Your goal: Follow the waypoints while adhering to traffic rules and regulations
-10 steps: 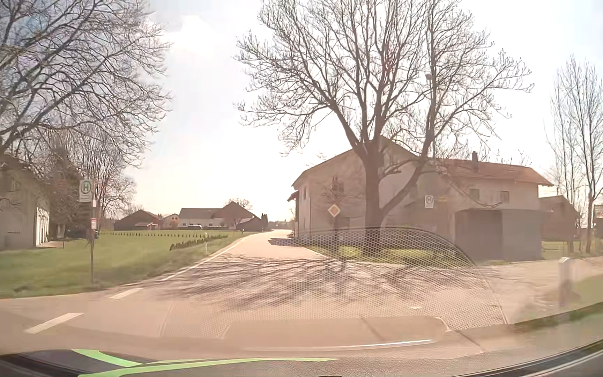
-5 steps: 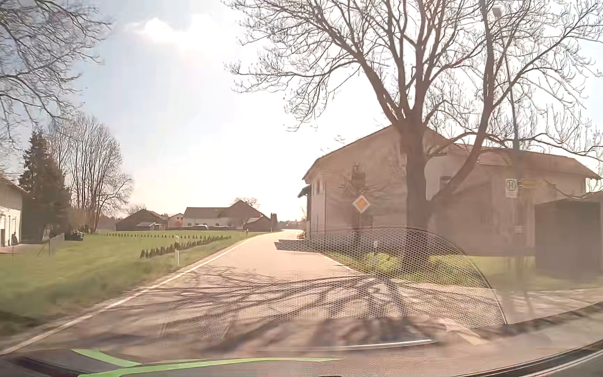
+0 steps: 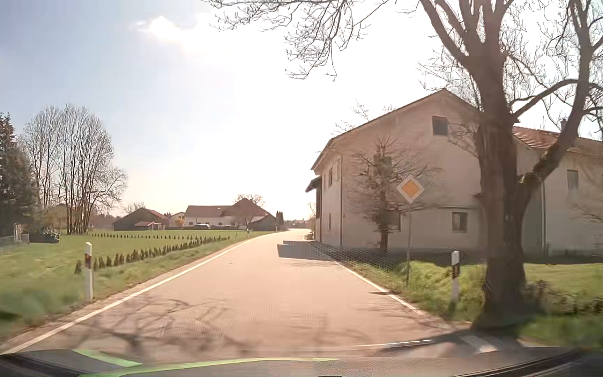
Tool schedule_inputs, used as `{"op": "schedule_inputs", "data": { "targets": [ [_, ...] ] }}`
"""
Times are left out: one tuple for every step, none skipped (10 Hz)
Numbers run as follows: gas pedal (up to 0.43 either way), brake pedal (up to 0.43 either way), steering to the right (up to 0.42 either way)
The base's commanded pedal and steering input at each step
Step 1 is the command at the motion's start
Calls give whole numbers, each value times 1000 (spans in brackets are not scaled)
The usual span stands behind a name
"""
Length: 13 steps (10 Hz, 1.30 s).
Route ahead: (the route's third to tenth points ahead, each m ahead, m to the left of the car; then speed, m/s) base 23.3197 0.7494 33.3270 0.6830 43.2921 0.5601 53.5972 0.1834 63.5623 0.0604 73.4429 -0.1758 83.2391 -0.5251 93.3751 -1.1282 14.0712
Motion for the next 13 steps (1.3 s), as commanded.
{"op": "schedule_inputs", "data": {
  "targets": [
    [138, 0, -10],
    [118, 0, -10],
    [110, 0, -10],
    [110, 0, -11],
    [110, 0, -12],
    [98, 0, -12],
    [98, 0, -12],
    [98, 0, -11],
    [98, 0, -12],
    [98, 0, -12],
    [98, 0, -11],
    [98, 0, -9],
    [98, 0, -9]
  ]
}}
